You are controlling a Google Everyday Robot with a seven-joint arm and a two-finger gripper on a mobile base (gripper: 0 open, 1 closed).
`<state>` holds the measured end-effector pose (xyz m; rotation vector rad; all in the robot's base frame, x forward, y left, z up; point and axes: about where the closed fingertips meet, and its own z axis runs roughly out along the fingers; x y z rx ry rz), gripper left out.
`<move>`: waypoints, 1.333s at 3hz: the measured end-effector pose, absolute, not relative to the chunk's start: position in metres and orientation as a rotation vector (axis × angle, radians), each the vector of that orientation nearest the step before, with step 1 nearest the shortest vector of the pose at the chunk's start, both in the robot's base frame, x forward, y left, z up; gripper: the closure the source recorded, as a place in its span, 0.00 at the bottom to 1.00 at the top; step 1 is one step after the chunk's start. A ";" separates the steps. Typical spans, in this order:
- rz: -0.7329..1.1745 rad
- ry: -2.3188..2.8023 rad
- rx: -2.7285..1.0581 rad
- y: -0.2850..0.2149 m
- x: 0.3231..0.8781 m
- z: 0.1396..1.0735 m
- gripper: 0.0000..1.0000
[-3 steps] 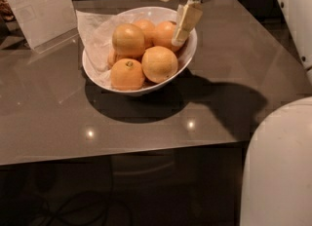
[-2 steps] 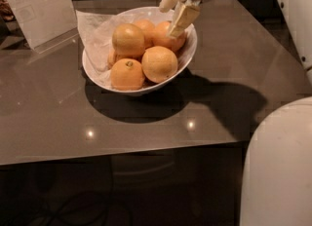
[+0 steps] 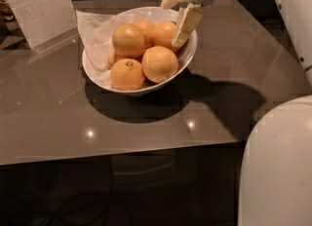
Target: Pick orange from white bowl
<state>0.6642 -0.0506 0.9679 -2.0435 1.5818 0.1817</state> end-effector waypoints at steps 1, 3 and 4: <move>0.190 1.609 -2.043 -0.055 0.663 0.963 0.19; 0.231 1.618 -2.043 -0.056 0.669 0.951 0.18; 0.267 1.614 -2.031 -0.053 0.673 0.941 0.17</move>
Offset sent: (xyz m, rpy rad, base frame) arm -0.0062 -0.0158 -0.0132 -0.0238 0.0768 -0.0078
